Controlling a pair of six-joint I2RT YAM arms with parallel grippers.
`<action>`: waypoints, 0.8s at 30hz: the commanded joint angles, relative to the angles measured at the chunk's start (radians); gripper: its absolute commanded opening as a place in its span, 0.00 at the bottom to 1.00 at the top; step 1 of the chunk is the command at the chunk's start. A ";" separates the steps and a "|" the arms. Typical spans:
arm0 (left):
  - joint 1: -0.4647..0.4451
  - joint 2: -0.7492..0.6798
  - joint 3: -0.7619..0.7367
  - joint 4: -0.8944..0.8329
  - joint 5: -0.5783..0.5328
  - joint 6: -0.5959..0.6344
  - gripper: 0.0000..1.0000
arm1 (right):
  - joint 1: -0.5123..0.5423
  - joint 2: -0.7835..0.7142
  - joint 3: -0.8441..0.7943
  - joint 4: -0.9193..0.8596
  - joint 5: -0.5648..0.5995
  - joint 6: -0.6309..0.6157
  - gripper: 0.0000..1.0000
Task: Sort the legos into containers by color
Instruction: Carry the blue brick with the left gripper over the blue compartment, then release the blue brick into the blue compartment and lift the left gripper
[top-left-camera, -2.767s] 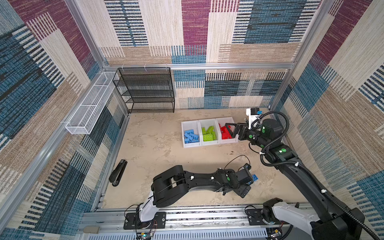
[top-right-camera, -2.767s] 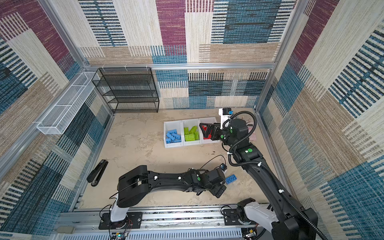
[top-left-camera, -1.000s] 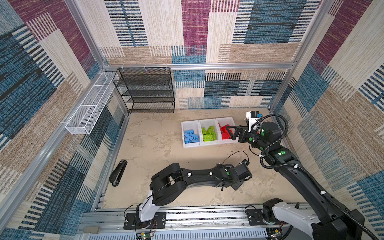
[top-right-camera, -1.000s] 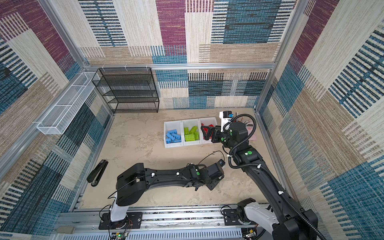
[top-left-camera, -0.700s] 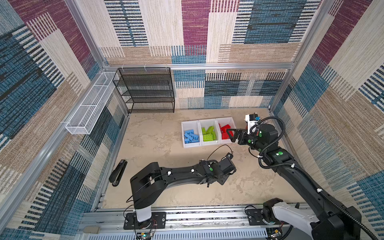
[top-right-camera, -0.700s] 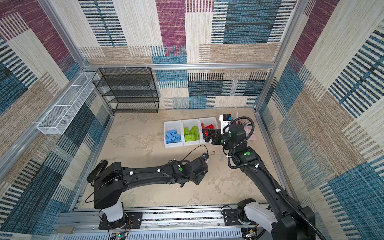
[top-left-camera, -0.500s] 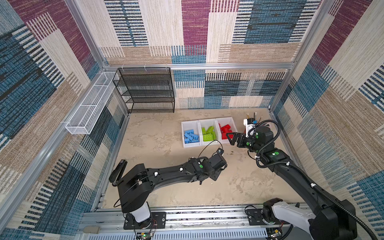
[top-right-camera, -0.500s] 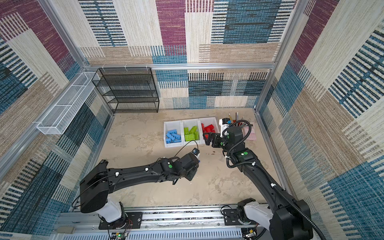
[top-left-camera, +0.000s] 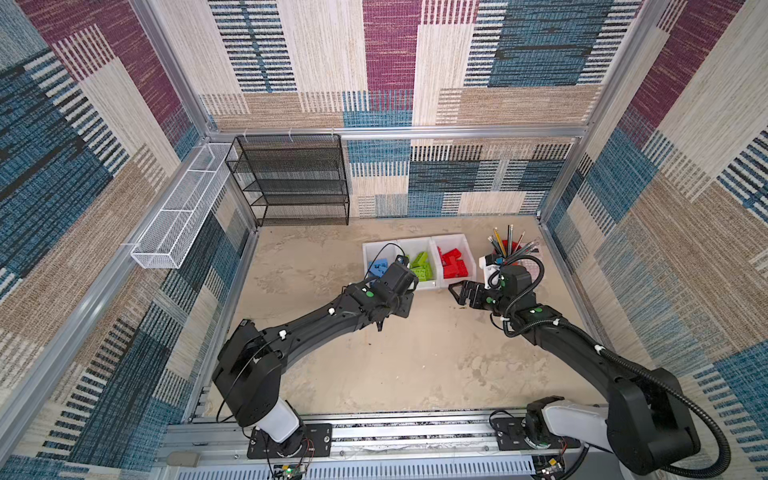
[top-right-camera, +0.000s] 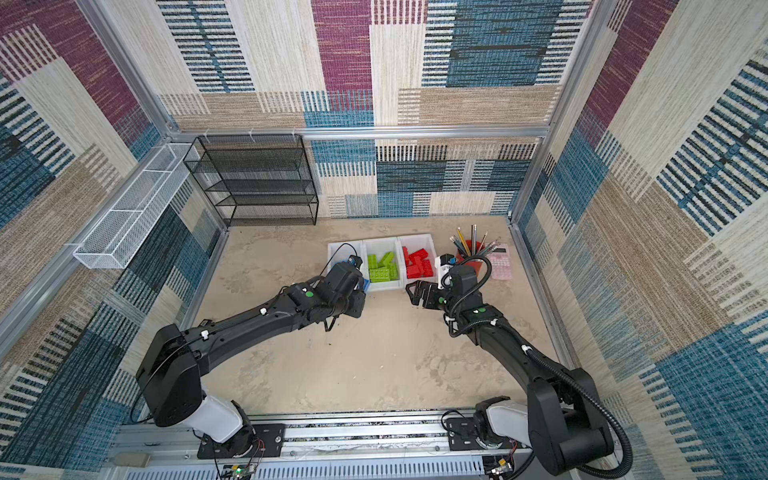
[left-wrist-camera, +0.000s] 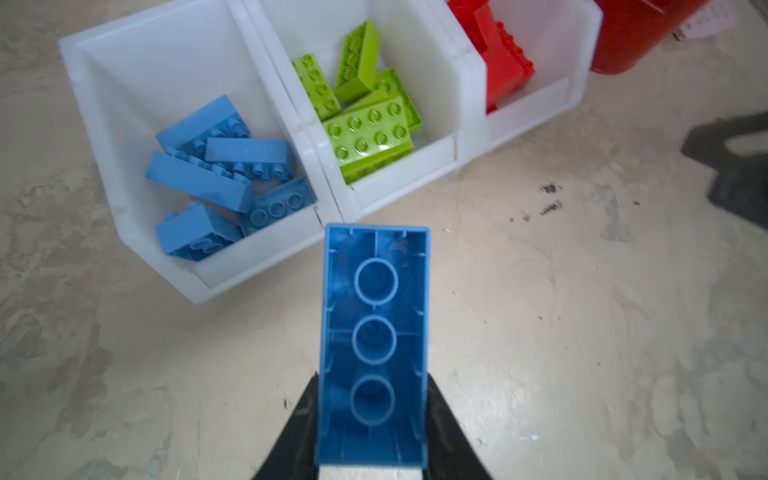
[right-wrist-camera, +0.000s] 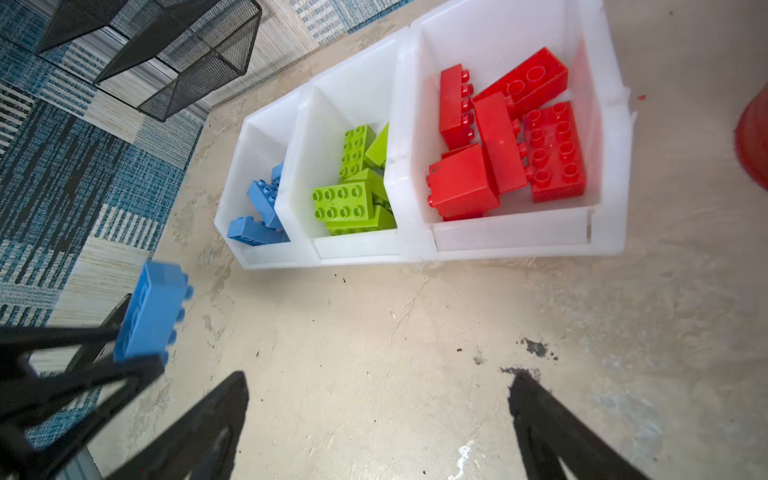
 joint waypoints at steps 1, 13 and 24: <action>0.057 0.046 0.061 -0.021 0.023 0.033 0.24 | 0.000 0.010 -0.009 0.071 -0.032 0.003 0.99; 0.241 0.331 0.334 -0.078 0.095 0.044 0.25 | 0.000 0.056 -0.073 0.165 -0.109 0.018 0.99; 0.296 0.487 0.492 -0.112 0.124 0.068 0.26 | 0.001 0.047 -0.080 0.192 -0.117 0.021 0.99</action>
